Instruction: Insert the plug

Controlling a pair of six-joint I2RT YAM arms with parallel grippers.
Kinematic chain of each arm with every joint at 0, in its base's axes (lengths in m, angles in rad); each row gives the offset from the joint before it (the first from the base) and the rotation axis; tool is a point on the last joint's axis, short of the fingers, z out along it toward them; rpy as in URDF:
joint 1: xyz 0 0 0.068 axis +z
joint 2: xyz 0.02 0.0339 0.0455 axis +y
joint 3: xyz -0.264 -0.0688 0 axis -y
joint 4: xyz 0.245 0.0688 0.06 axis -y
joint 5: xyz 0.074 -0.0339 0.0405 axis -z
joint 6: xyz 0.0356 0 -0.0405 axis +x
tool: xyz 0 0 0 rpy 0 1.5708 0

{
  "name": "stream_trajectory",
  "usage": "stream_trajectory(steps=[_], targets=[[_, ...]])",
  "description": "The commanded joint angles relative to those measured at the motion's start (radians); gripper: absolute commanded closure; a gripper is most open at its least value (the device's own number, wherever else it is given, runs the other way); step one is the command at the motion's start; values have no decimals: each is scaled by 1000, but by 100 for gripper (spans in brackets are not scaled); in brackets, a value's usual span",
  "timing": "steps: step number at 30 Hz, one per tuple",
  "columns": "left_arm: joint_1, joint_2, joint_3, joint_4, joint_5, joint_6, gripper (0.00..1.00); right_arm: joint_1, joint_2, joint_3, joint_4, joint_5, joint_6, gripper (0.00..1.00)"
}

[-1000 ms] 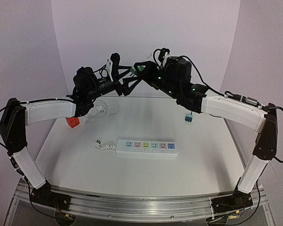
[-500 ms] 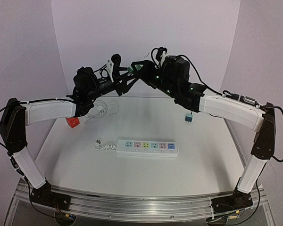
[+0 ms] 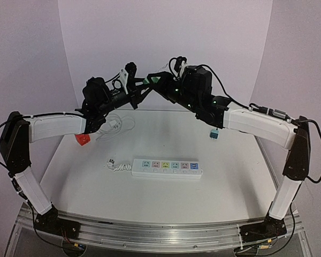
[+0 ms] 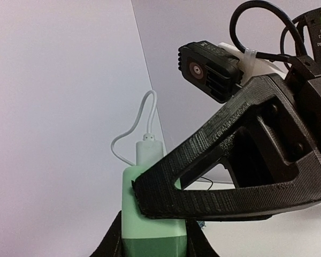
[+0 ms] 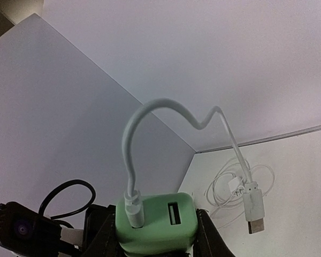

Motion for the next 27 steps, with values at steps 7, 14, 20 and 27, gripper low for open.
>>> stream_trajectory(steps=[7,14,20,27], targets=[[-2,-77,-71,53,55,94,100,-24,12,93,-178,-232,-116,45],[14,-106,-152,64,168,187,100,-121,-70,151,-562,-522,-205,7],[14,-96,-177,79,265,274,100,-139,-53,258,-814,-661,-259,5],[13,-74,-160,77,274,288,100,-139,-5,314,-846,-743,-244,13]])
